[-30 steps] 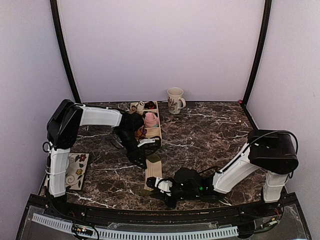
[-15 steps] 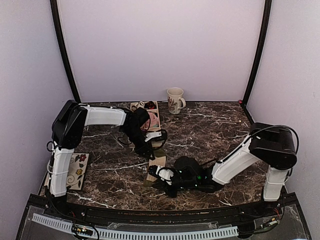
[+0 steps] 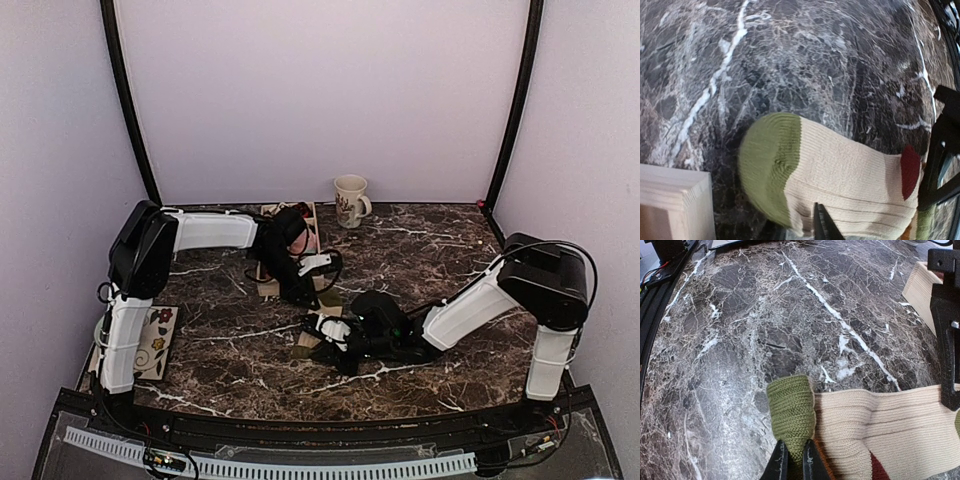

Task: Roll the socks
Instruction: Pick up the sock from the center of the board.

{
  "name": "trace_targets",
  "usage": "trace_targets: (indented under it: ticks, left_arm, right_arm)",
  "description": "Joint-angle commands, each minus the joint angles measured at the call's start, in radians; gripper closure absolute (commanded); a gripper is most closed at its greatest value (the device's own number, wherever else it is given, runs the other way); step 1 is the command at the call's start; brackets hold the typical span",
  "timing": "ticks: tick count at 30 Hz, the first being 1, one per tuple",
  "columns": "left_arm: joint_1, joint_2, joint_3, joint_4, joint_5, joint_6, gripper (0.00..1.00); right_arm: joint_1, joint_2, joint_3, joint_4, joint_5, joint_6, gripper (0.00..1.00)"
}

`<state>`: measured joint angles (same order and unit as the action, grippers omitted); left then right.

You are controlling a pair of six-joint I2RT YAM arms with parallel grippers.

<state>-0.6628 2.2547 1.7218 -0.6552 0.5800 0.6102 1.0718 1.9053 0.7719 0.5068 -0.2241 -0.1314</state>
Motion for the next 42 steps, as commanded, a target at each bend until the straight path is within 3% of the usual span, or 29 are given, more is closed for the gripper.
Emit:
trace_targets:
  ticks: [1,3,8,12,16,21,24,33,42]
  left_arm:
    - [0.026,-0.134,-0.015,-0.043,0.002,-0.010,0.66]
    - [0.040,-0.182,-0.048,-0.048,-0.012,-0.010,0.58]
    - [0.129,-0.282,-0.066,-0.025,-0.005,-0.057,0.51]
    - [0.169,-0.364,-0.097,-0.086,0.099,0.004,0.51]
    - [0.166,-0.445,-0.287,-0.220,0.197,0.189,0.61]
    - [0.023,-0.594,-0.610,-0.074,0.113,0.249,0.69]
    - [-0.093,-0.639,-0.697,0.087,0.020,0.235,0.69]
    - [-0.236,-0.550,-0.662,0.230,-0.156,0.271,0.70]
    - [-0.298,-0.518,-0.656,0.313,-0.269,0.301,0.68]
  right_arm:
    - [-0.029,0.087,-0.080,-0.249,-0.004,0.031,1.00]
    - [-0.029,0.103,-0.089,-0.229,-0.019,0.065,1.00]
    - [-0.029,0.153,-0.089,-0.210,-0.055,0.112,1.00]
    - [-0.045,0.166,-0.087,-0.201,-0.082,0.156,1.00]
    - [-0.082,0.165,-0.108,-0.165,-0.151,0.223,1.00]
    - [-0.110,0.194,-0.126,-0.152,-0.223,0.288,1.00]
    - [-0.117,0.220,-0.113,-0.184,-0.246,0.298,1.00]
    - [-0.126,0.242,-0.113,-0.172,-0.266,0.354,1.00]
    - [-0.133,0.255,-0.119,-0.163,-0.295,0.381,1.00]
